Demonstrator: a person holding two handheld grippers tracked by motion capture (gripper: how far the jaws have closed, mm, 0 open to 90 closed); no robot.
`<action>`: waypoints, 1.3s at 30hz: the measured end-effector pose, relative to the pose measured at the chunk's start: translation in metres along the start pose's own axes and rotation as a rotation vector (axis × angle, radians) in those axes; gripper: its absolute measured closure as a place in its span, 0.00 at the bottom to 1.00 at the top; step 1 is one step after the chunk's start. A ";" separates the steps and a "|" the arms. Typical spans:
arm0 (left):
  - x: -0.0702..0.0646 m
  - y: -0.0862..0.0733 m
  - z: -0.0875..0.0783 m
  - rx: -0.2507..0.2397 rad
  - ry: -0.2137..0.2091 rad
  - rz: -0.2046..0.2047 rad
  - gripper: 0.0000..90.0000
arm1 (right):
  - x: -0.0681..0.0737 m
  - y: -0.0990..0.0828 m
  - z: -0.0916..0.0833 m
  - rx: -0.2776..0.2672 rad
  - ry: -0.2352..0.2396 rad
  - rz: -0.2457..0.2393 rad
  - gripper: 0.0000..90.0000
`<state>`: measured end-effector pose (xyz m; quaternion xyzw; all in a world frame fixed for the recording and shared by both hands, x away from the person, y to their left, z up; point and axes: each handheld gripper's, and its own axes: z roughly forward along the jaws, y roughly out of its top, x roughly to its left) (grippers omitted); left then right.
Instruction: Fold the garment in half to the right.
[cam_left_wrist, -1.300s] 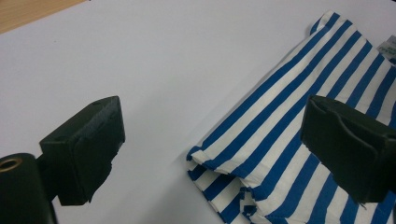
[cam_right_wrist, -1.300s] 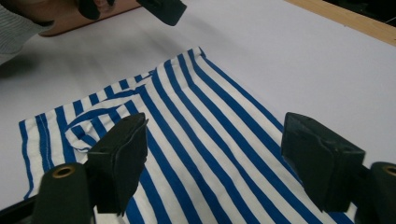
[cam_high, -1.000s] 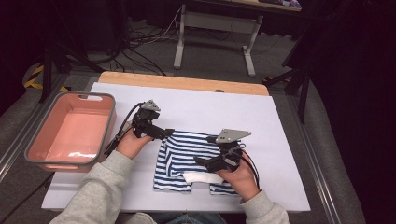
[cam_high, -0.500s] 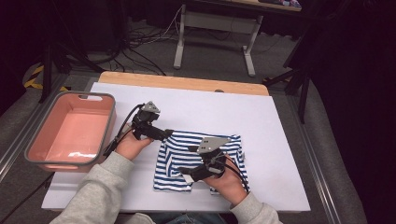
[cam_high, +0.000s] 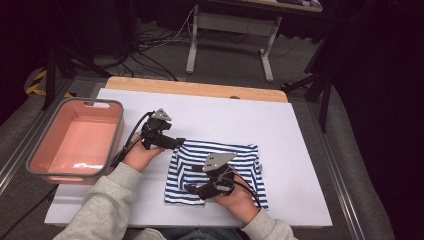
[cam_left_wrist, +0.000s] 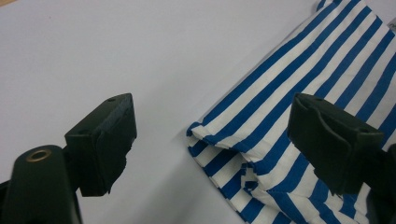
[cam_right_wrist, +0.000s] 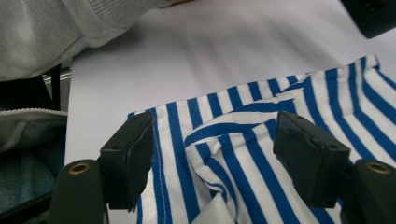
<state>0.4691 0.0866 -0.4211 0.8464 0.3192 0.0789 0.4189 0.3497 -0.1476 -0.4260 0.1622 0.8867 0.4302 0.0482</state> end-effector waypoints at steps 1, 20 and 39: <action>0.000 0.000 0.000 0.000 0.000 0.000 0.19 | 0.000 0.000 0.000 0.000 0.000 0.000 0.33; 0.000 0.000 -0.001 0.000 0.002 0.010 0.22 | 0.015 -0.005 0.024 0.087 0.061 -0.046 0.39; 0.003 -0.003 0.003 0.027 0.010 -0.011 0.25 | 0.020 -0.013 0.035 0.141 0.068 -0.061 0.39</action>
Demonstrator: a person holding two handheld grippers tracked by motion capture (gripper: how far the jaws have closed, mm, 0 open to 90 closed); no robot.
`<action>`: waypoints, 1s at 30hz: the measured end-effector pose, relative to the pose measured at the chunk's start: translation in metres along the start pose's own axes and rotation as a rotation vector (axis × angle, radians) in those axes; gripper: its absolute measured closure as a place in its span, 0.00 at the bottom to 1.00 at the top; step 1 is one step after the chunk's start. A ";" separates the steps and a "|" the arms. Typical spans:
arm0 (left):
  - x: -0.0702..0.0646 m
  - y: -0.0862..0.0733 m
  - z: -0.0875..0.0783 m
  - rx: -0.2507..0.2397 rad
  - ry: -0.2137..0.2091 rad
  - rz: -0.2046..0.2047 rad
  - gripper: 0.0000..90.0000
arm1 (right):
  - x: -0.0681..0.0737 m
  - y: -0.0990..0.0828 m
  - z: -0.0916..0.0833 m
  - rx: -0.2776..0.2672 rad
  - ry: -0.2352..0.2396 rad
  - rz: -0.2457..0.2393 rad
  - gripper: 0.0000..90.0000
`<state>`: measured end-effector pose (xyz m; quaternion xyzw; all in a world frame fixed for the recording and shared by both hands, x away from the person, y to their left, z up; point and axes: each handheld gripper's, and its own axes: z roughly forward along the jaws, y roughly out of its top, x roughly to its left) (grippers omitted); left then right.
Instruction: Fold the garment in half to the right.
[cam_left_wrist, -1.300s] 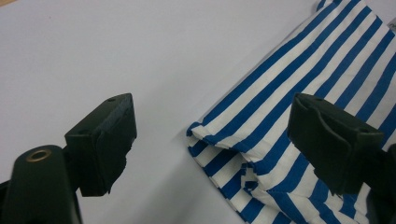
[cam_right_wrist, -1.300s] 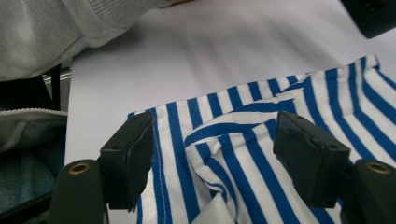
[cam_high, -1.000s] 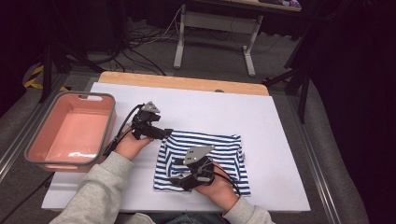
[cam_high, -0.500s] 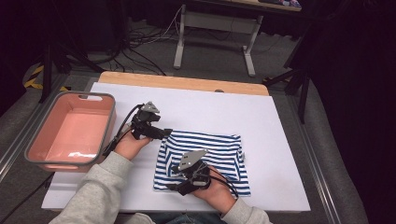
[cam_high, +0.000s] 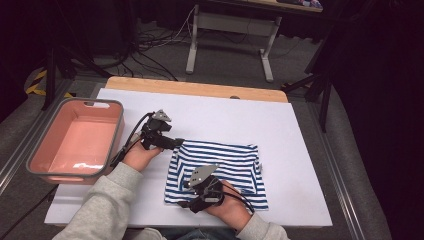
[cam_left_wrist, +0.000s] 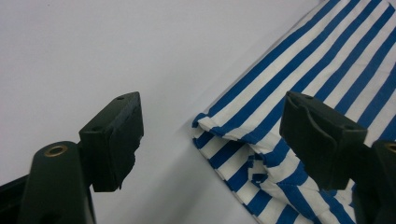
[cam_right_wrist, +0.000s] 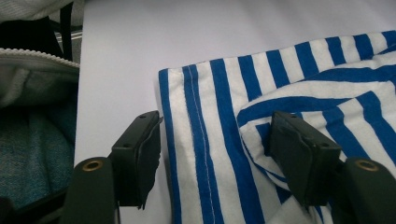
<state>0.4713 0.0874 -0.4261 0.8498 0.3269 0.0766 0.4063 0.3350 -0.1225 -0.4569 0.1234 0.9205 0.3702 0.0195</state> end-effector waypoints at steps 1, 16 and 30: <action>0.000 0.000 0.000 0.000 0.001 -0.011 0.26 | 0.000 0.000 0.000 0.001 -0.005 -0.003 0.39; 0.002 -0.001 0.005 0.022 0.020 -0.024 0.30 | 0.007 -0.001 0.001 0.003 -0.124 -0.021 0.75; 0.006 -0.006 0.029 0.117 0.051 -0.041 0.53 | 0.007 -0.001 -0.002 0.000 -0.148 0.009 0.90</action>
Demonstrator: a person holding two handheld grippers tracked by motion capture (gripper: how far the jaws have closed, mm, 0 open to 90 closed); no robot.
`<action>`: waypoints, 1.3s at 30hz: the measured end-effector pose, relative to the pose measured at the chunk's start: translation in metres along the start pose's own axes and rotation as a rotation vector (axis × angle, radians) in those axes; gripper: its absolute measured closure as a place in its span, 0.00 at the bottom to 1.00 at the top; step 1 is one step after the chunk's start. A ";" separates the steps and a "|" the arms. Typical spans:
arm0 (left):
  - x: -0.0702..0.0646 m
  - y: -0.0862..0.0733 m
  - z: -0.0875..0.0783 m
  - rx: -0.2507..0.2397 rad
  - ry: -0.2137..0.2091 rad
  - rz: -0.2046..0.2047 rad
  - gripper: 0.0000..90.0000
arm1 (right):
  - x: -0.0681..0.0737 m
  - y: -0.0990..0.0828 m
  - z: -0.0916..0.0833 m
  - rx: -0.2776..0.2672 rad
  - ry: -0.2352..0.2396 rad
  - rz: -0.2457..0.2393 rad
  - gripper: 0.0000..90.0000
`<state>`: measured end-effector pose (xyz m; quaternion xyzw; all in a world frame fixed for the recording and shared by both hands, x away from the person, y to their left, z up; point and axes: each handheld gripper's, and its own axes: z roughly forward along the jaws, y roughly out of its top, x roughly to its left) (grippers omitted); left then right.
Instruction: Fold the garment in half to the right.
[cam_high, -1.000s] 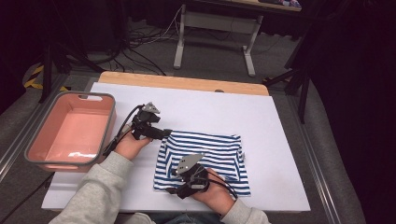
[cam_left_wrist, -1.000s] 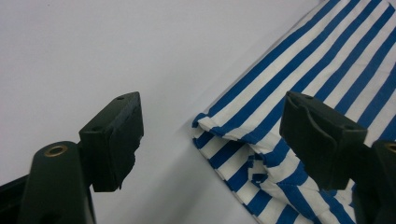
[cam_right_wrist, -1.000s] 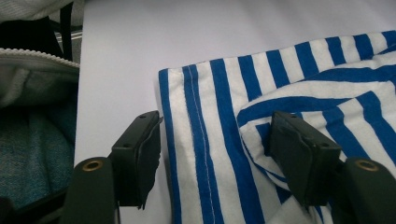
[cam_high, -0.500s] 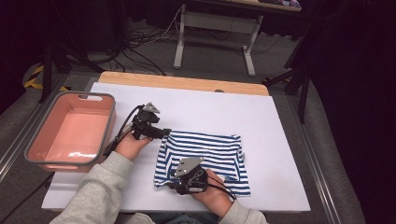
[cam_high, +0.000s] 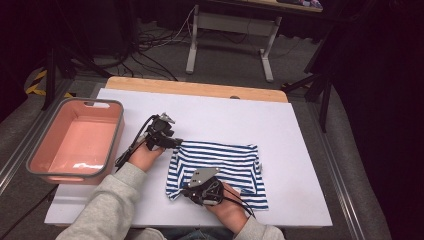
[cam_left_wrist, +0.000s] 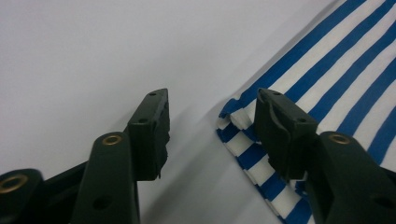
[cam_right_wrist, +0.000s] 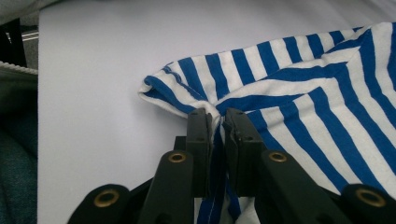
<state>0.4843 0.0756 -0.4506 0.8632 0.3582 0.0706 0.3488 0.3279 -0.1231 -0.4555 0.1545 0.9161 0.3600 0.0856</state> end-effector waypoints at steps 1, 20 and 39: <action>0.000 -0.001 0.003 0.013 0.006 0.002 0.55 | 0.000 0.000 0.000 0.001 0.001 -0.003 0.90; -0.008 0.002 -0.009 0.010 -0.019 0.022 0.94 | 0.003 0.005 -0.004 -0.002 0.000 -0.015 0.90; -0.004 0.004 -0.057 -0.141 0.031 0.006 0.94 | 0.006 0.027 -0.002 -0.095 0.047 -0.030 0.90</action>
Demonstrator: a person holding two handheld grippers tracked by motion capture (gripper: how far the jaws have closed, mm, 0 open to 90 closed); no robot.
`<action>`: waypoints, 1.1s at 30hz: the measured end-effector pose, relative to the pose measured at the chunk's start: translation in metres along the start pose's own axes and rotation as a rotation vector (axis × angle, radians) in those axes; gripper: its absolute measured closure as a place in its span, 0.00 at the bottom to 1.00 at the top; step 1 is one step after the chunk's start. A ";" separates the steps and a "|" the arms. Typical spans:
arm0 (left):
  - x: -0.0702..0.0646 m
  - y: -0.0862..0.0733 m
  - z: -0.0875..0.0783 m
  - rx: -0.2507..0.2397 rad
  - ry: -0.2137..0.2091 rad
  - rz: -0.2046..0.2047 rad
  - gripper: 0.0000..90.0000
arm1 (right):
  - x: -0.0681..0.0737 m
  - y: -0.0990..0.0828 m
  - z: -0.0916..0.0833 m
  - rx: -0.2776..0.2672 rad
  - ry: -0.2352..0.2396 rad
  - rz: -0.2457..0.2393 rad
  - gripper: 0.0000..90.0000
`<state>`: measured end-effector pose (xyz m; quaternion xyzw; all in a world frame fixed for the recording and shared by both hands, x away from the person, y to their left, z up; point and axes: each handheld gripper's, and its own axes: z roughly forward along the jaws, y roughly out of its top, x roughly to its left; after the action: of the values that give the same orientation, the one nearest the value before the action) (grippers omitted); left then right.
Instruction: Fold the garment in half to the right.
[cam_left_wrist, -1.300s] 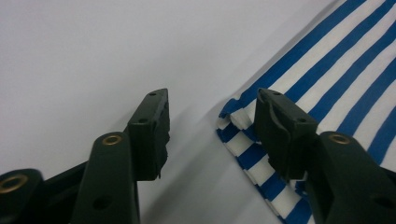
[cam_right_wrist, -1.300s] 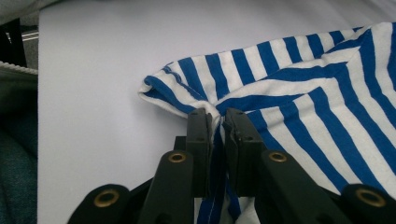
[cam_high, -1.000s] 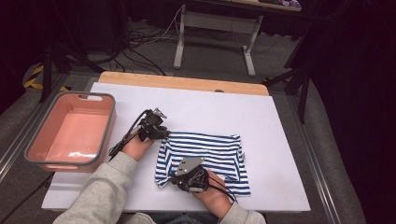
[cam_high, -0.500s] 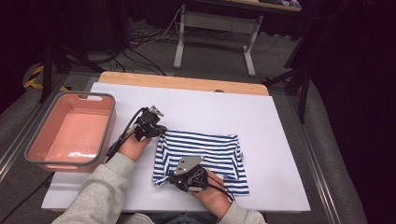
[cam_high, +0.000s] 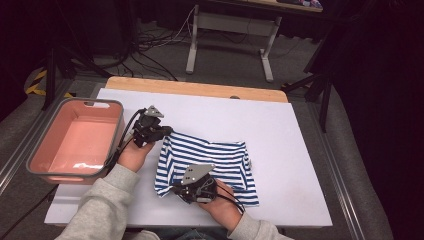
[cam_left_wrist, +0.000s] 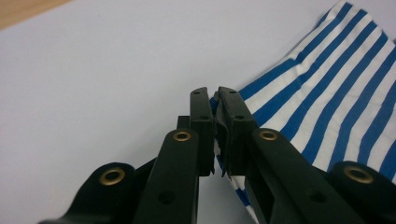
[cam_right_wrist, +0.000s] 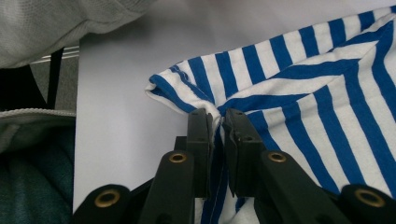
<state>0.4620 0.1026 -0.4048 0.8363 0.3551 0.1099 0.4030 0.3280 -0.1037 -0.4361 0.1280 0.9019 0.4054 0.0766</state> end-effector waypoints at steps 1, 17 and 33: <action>-0.002 0.002 0.000 -0.009 0.000 0.006 0.94 | 0.000 0.000 -0.002 -0.005 0.004 0.015 0.90; -0.026 0.035 0.002 -0.095 -0.082 0.052 0.94 | -0.010 -0.016 -0.058 -0.126 -0.010 0.092 0.90; -0.055 0.059 0.034 -0.131 -0.168 0.065 0.94 | -0.016 -0.045 -0.104 -0.156 -0.063 0.157 0.90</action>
<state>0.4681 0.0201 -0.3766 0.8257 0.2847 0.0754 0.4812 0.3106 -0.2107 -0.4005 0.2043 0.8520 0.4749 0.0827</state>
